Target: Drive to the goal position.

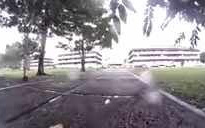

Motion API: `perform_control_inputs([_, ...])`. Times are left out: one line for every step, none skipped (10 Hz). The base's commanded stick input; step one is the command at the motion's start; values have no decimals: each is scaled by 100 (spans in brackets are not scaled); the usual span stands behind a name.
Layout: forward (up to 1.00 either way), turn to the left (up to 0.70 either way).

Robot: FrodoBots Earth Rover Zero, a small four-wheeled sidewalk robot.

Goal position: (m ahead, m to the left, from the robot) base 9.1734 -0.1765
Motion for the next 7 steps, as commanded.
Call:
perform_control_inputs([70,0])
perform_control_inputs([70,0])
perform_control_inputs([70,0])
perform_control_inputs([70,0])
perform_control_inputs([70,0])
perform_control_inputs([70,0])
perform_control_inputs([70,0])
